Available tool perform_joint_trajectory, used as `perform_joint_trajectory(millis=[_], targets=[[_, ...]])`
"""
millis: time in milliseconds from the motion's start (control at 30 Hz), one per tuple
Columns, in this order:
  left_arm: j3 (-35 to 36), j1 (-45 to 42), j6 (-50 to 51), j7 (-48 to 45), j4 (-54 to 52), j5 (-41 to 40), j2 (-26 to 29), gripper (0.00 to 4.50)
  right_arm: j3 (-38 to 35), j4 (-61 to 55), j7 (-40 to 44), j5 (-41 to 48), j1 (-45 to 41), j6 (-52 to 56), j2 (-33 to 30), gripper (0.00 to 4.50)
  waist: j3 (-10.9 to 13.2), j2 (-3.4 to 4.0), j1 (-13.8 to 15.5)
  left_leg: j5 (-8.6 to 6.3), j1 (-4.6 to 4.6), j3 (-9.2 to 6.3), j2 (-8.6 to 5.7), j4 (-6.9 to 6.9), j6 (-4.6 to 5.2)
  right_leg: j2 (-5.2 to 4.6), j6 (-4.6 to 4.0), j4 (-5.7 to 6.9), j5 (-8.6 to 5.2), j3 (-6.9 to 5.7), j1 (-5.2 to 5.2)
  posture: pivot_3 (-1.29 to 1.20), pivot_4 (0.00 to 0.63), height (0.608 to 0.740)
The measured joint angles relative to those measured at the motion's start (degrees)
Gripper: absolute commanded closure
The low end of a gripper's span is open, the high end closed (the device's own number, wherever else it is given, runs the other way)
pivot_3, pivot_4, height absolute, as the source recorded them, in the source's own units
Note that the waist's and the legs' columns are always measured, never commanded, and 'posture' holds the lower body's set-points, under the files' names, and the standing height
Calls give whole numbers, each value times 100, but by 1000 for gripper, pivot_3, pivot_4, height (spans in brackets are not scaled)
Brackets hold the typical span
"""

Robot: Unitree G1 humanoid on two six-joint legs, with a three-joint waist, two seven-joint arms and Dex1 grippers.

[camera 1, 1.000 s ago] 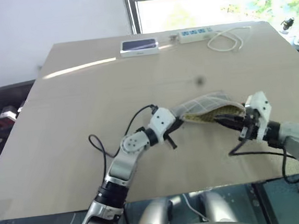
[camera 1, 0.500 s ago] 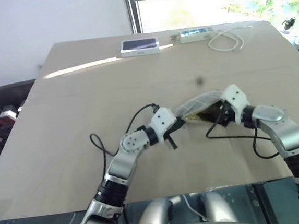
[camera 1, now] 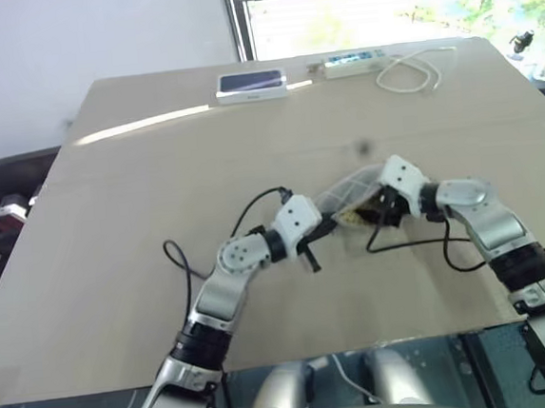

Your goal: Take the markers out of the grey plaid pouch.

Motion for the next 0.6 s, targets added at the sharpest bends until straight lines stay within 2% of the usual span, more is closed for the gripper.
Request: perform_joint_trajectory(millis=[133, 400, 467, 500, 533, 600], targets=[[23, -42, -19, -68, 57, -52, -21, 4500, -91, 577, 320, 227, -354, -27, 327, 81, 1, 1, -33, 0, -2, -3, -1, 0, 0, -2, 0, 0, 0, 0, 0, 0, 150, 740], [38, -94, -75, -114, 151, -83, -72, 4500, -82, 2110, 594, 13, -1128, -615, 645, 81, -3, 2, -111, 1, 8, -1, -1, 3, -1, -1, 0, 8, 0, 0, 3, 0, 150, 740], [43, -94, -76, -114, 151, -83, -69, 4500, -94, 2327, 625, -18, -1244, -616, 669, 702, -8, 3, -111, 1, 15, -2, -1, 6, -1, -1, -1, 11, 0, 3, 8, 0, 150, 740], [43, -94, -77, -114, 151, -83, -69, 4500, -95, 2334, 625, -21, -1246, -616, 668, 854, -8, 3, -111, 1, 16, -1, -1, 7, -1, -1, 0, 11, 0, 3, 10, 0, 150, 740], [44, -93, -77, -114, 151, -83, -64, 4500, -113, 2398, 632, -35, -1263, -613, 664, 1355, -9, 2, -107, 1, 17, -4, -1, 8, -1, -2, 0, 11, 0, 5, 14, 0, 150, 740], [57, -86, -77, -112, 151, -83, -34, 4500, -168, 2380, 706, -32, -1273, -486, 619, 2022, -15, 6, -105, 1, 19, -5, -1, 8, -1, -2, -1, 14, 0, 8, 14, 0, 150, 740]])
